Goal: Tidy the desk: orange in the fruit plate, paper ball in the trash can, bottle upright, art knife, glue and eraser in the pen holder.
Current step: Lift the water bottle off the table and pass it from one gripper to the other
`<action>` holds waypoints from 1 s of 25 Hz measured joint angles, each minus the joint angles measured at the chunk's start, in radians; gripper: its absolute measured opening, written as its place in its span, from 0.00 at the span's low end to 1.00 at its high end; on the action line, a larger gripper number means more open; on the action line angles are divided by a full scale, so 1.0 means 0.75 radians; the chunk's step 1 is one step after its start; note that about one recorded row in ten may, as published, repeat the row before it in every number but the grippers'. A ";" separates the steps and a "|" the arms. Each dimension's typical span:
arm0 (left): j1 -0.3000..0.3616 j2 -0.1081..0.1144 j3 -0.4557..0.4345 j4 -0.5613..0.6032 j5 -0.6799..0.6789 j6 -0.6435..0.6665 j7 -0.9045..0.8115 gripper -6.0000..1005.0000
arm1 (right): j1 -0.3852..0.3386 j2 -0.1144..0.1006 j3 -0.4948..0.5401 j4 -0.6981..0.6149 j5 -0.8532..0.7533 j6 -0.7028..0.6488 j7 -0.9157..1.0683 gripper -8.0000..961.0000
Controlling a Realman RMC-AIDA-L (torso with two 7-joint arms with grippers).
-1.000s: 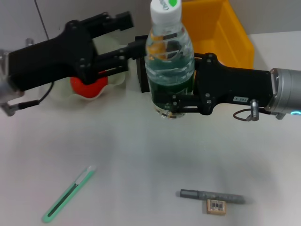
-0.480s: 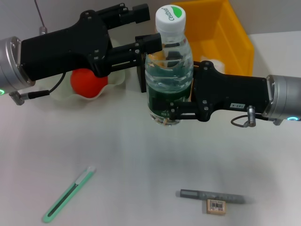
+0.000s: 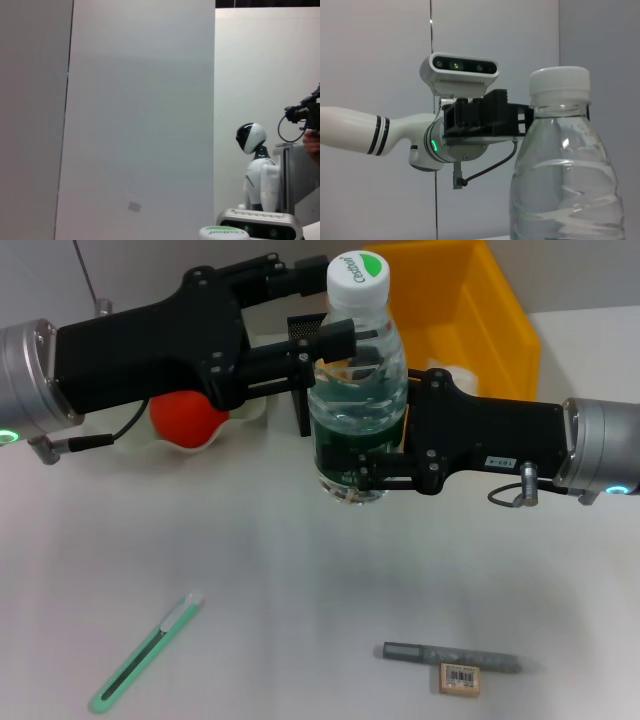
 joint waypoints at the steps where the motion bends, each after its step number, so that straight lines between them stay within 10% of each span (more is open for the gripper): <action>1: -0.002 0.000 0.003 0.000 0.000 0.000 0.000 0.69 | 0.003 0.001 -0.005 0.001 0.000 0.008 0.000 0.79; 25: -0.047 -0.003 0.049 -0.010 0.004 -0.076 0.009 0.69 | 0.019 0.004 -0.070 0.013 0.004 0.050 0.008 0.79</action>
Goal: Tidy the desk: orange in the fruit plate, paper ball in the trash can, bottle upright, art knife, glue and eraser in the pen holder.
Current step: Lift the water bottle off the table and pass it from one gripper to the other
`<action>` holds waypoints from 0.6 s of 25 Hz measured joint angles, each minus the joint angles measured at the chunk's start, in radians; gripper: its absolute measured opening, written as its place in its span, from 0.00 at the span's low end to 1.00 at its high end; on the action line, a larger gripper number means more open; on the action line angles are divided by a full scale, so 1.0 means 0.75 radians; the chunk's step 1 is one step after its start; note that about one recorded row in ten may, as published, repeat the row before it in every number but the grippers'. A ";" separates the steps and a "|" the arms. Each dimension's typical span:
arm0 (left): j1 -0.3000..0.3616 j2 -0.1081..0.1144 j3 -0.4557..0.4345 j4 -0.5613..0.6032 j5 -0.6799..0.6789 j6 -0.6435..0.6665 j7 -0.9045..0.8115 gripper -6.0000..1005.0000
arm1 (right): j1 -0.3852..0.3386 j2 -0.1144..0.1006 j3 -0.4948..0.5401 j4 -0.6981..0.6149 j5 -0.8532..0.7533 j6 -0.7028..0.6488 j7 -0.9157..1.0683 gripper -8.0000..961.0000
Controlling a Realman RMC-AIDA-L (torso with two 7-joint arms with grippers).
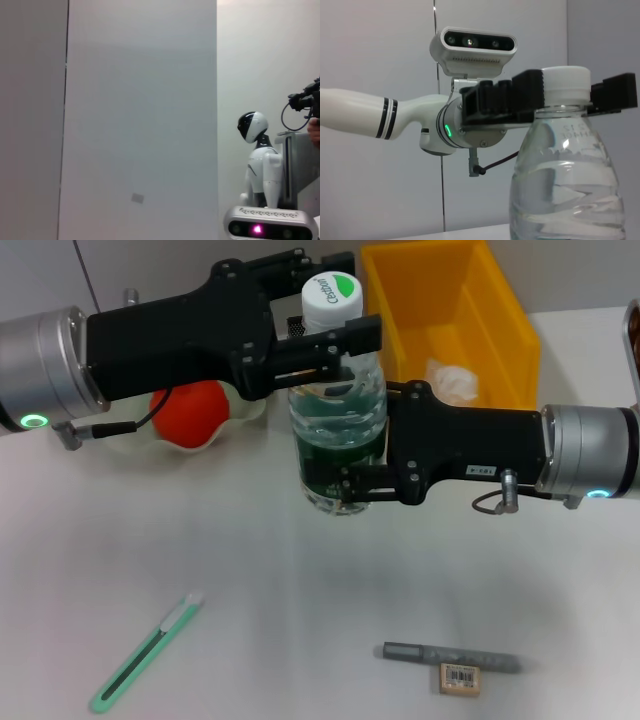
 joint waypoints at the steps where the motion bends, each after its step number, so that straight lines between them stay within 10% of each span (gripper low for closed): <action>1: 0.004 0.002 -0.003 0.000 0.000 -0.001 0.001 0.69 | -0.001 0.000 0.000 -0.002 0.000 -0.001 0.000 0.79; 15: 0.032 0.010 -0.019 0.008 0.000 -0.022 0.005 0.69 | -0.009 -0.004 0.010 -0.011 0.005 -0.005 0.003 0.79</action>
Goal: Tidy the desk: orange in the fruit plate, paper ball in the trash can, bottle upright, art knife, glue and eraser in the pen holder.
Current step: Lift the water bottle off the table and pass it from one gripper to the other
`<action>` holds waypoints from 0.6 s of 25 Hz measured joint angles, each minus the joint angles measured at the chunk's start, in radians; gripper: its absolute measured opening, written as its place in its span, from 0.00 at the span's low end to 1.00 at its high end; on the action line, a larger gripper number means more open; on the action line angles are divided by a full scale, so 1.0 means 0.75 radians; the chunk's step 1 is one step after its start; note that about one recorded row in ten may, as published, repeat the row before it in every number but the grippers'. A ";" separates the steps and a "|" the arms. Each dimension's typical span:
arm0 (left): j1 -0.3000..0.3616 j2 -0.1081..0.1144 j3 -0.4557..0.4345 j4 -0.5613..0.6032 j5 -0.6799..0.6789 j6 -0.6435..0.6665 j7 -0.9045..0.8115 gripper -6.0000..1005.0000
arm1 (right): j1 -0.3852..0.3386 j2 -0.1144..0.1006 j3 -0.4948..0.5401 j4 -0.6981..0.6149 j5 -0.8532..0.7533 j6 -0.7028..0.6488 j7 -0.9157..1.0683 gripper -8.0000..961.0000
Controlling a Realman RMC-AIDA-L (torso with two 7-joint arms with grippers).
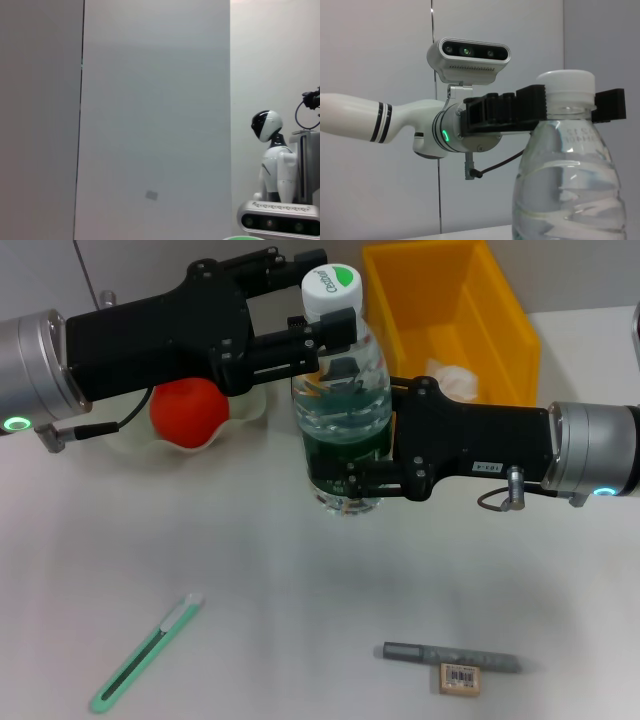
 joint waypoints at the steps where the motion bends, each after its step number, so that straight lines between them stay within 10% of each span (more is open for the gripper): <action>1: 0.000 0.000 0.000 0.000 0.000 -0.003 0.000 0.69 | 0.000 0.000 0.000 -0.001 0.000 0.000 0.000 0.79; 15: -0.001 0.000 0.011 0.004 0.003 -0.007 -0.008 0.69 | 0.000 0.000 0.000 -0.004 -0.002 0.000 0.001 0.79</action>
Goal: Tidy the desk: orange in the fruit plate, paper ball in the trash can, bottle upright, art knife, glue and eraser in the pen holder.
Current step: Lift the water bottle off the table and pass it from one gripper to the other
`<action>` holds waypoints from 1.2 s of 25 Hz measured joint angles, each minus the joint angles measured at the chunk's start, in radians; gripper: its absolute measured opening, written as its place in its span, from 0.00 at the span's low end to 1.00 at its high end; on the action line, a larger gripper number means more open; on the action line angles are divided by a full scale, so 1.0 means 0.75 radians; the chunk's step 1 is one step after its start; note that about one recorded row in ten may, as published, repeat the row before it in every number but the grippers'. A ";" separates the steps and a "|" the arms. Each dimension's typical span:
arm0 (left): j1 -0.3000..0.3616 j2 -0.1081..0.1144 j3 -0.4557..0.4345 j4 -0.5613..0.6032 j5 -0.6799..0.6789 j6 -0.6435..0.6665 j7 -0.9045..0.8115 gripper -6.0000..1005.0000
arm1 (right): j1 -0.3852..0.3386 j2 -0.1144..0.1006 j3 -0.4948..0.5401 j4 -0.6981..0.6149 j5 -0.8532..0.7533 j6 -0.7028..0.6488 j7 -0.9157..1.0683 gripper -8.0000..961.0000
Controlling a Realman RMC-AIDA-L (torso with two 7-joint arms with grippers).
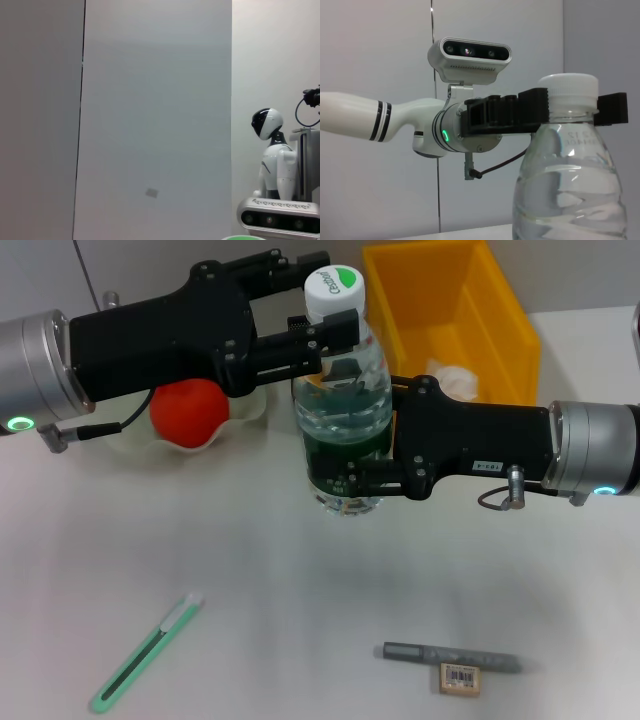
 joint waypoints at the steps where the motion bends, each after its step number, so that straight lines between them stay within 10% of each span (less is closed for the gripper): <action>1: 0.000 0.000 0.000 0.001 0.001 0.000 -0.002 0.69 | 0.000 0.000 -0.001 -0.001 -0.001 0.000 -0.001 0.79; 30: -0.007 0.002 -0.001 0.047 0.036 0.016 -0.089 0.56 | 0.000 -0.002 -0.011 -0.009 -0.008 0.032 -0.011 0.79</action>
